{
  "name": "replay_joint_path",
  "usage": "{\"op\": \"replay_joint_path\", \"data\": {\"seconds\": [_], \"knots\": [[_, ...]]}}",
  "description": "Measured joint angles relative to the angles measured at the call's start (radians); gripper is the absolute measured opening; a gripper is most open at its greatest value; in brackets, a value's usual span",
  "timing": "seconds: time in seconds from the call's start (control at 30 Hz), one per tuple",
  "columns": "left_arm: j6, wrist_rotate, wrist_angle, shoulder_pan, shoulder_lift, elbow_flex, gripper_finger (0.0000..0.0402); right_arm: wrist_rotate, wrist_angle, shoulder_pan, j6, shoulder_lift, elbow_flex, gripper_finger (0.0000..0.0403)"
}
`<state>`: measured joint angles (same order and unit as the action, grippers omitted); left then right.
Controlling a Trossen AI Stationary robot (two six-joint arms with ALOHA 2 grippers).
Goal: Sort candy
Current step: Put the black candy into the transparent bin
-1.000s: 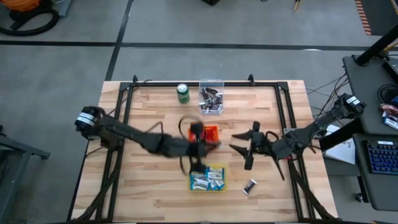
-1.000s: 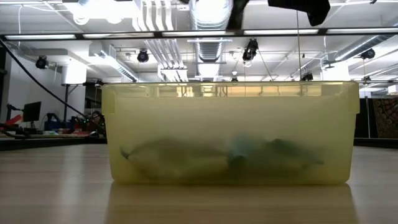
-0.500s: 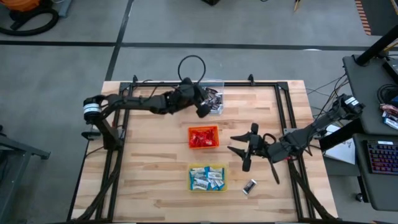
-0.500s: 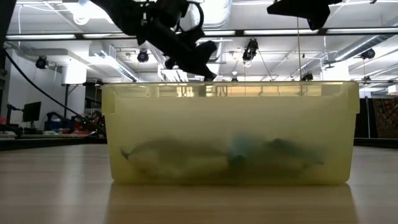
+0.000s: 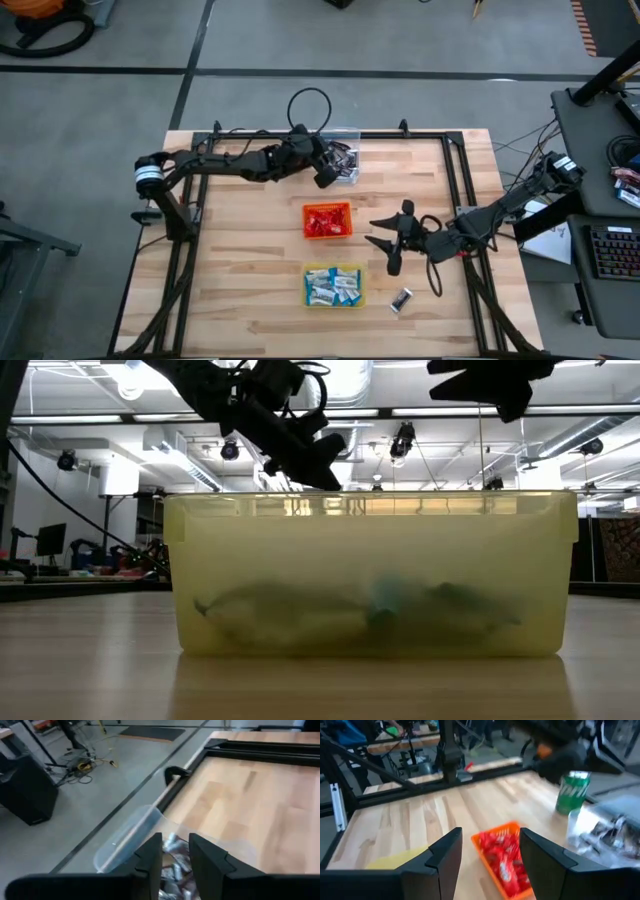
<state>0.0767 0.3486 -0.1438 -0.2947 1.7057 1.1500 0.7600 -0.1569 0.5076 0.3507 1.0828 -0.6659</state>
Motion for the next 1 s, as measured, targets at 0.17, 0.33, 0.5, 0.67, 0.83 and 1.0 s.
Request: {"op": "replay_joint_path", "data": {"seconds": [0.17,0.33,0.5,0.67,0.83,1.0], "knots": [[-0.008,0.000,0.060,0.097,-0.047,0.000,0.0088,-0.120,0.097,0.000,0.141,0.000,0.000,0.0185],[0.025,-0.001,0.089,0.256,-0.087,-0.007,0.0088,-0.379,0.241,0.007,0.096,0.024,0.000,0.0185],[0.004,0.007,0.085,0.420,-0.126,-0.061,0.0088,-0.512,0.433,0.059,0.066,0.112,0.000,0.0185],[-0.078,0.104,0.028,0.582,-0.153,-0.131,0.0088,-0.608,0.460,0.130,0.099,0.218,-0.003,0.0185],[-0.097,0.224,0.020,0.723,-0.154,-0.145,0.0088,-0.638,0.531,0.196,0.174,0.293,-0.046,0.0185],[-0.077,0.317,-0.019,0.807,-0.154,-0.145,0.0088,-0.641,0.588,0.249,0.219,0.347,-0.084,0.0185]]}}
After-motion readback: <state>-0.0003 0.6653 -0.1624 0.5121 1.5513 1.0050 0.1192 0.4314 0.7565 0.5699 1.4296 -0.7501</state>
